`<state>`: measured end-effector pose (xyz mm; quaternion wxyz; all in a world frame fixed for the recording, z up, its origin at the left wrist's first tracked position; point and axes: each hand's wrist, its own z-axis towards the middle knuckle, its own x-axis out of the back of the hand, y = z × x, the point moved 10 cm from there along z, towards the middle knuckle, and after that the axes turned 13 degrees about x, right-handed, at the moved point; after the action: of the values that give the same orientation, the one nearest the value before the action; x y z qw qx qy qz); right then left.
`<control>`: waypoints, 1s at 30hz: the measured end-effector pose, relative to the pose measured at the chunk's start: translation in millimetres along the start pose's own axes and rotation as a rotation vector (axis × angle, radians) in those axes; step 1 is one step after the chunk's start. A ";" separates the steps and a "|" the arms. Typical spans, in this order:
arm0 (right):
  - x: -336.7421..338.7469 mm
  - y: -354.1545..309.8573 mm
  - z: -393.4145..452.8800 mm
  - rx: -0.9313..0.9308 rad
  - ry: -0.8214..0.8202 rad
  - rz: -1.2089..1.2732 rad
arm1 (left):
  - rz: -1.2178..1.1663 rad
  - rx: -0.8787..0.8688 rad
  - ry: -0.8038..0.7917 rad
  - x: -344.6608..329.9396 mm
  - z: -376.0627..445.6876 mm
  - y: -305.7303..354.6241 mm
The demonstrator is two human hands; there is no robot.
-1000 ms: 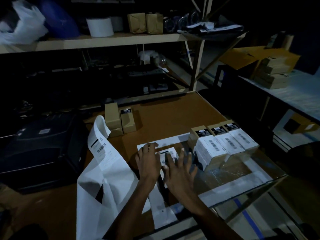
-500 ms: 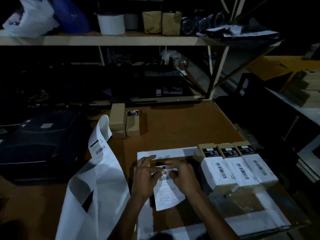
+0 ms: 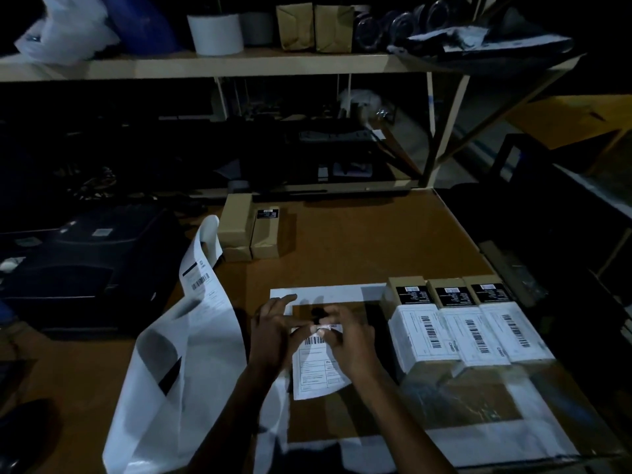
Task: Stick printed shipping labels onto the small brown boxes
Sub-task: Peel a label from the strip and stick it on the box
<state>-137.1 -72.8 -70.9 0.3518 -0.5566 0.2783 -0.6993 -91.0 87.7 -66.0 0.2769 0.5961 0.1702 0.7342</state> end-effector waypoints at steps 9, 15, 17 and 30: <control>1.3 15.2 8.2 -0.053 -0.130 -0.050 | 0.076 0.039 -0.051 2.7 2.0 -14.2; 2.4 -3.8 15.9 0.002 -0.237 -0.345 | -0.181 0.022 -0.065 8.8 2.4 -12.5; -7.0 -16.2 18.1 0.030 -0.291 -0.412 | -0.229 0.074 -0.146 6.2 3.1 -18.0; 2.2 -7.7 22.9 -0.123 -0.113 -0.463 | -0.263 0.031 -0.045 22.3 -4.3 -8.2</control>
<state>-116.5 -69.9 -58.5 0.1628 -0.6639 0.1654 -0.7109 -96.6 108.0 -54.3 0.3655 0.5892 0.2519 0.6751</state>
